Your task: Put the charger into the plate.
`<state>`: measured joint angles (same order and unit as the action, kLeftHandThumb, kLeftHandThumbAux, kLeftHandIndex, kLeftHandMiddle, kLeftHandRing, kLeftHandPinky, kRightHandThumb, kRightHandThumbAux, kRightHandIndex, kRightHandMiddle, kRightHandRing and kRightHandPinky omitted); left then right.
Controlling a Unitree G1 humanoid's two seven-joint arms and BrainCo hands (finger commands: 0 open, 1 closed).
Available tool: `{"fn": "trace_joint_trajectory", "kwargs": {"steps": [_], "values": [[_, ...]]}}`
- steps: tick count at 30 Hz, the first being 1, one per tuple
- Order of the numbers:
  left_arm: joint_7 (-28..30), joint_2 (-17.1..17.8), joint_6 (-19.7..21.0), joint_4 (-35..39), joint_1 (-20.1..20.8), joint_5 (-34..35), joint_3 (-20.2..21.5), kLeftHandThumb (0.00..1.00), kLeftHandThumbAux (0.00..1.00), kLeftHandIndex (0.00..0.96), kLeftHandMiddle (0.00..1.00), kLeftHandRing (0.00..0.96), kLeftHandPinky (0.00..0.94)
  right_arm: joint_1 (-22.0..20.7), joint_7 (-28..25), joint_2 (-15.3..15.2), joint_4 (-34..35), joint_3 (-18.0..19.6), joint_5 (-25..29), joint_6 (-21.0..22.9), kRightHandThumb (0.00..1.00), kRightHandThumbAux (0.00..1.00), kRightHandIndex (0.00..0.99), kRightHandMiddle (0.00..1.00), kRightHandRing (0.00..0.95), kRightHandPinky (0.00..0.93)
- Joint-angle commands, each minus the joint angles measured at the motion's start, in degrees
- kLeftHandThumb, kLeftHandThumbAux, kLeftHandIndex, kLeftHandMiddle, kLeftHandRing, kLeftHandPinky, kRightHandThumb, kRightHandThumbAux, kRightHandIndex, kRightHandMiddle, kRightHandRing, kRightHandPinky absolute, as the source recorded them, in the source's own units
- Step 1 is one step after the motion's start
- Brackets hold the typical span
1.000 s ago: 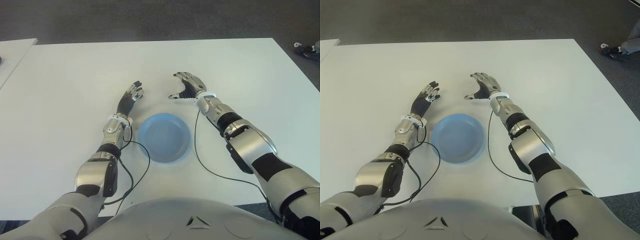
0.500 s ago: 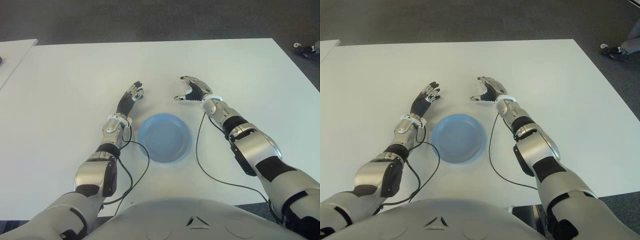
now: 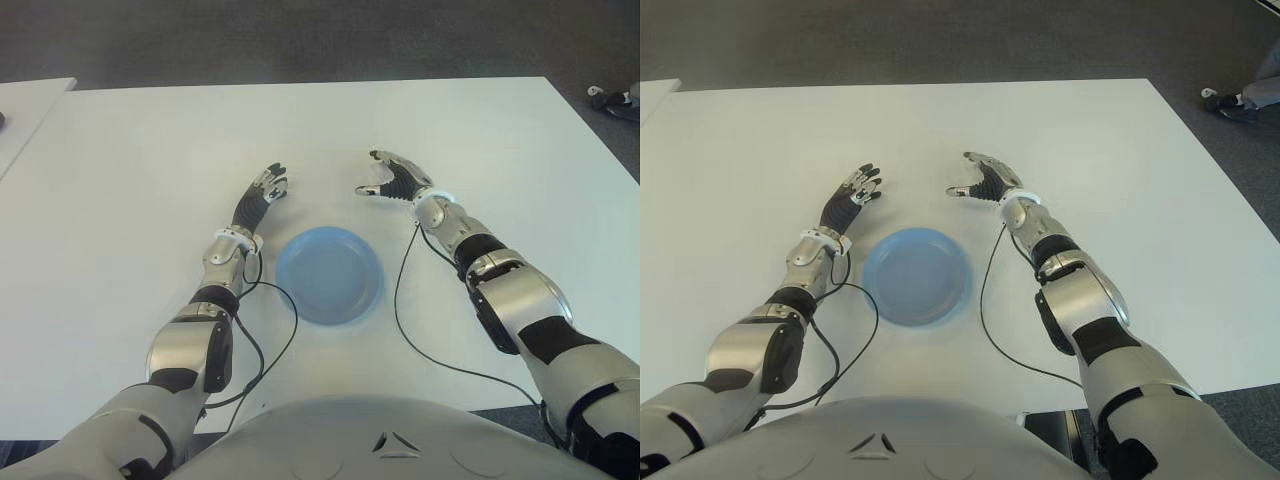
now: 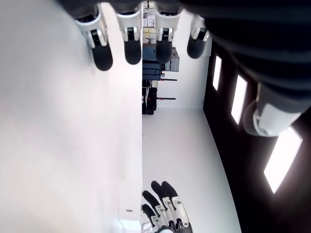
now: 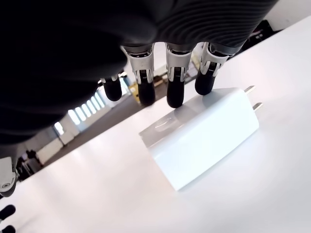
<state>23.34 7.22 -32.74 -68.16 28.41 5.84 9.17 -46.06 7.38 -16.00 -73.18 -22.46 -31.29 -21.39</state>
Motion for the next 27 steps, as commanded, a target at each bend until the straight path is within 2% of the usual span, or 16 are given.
{"fn": "trace_joint_trajectory", "kwargs": {"steps": [1,4,10,18,23,27], "values": [[0.86,0.18,3.37,-2.02,-1.92,-0.35,-0.1,0.041,0.513,0.021,0.098,0.105,0.132,5.51,-6.89,-1.77,-2.5,-0.77,-0.11,2.15,0.0,0.48,0.0,0.432,0.623,0.7],[0.99,0.23,3.64,-2.04,-1.86,-0.31,-0.05,0.039,0.517,0.028,0.106,0.112,0.139,5.89,-7.71,-2.58,-2.09,-1.0,0.0,2.13,0.0,0.49,0.0,0.581,0.751,0.811],[1.31,0.28,4.37,-2.18,-1.73,0.1,0.17,0.044,0.519,0.036,0.111,0.116,0.137,7.55,-7.96,-4.59,-1.23,-1.72,-0.01,0.68,0.0,0.499,0.0,0.691,0.825,0.851],[1.34,0.25,4.58,-2.17,-1.63,0.05,0.46,0.054,0.514,0.036,0.107,0.11,0.128,10.24,-8.51,-7.74,1.08,-2.66,-0.55,-1.84,0.0,0.507,0.0,0.745,0.851,0.856],[1.41,0.32,4.45,-2.03,-1.63,0.03,0.43,0.051,0.505,0.036,0.105,0.108,0.129,14.73,-11.08,-12.14,9.11,-2.97,-0.04,-4.01,0.0,0.513,0.0,0.753,0.849,0.841],[1.44,0.38,4.55,-2.08,-1.61,0.09,0.52,0.05,0.508,0.041,0.109,0.111,0.136,17.8,-12.99,-14.41,15.56,-2.71,0.61,-3.13,0.0,0.517,0.0,0.745,0.836,0.811]]}}
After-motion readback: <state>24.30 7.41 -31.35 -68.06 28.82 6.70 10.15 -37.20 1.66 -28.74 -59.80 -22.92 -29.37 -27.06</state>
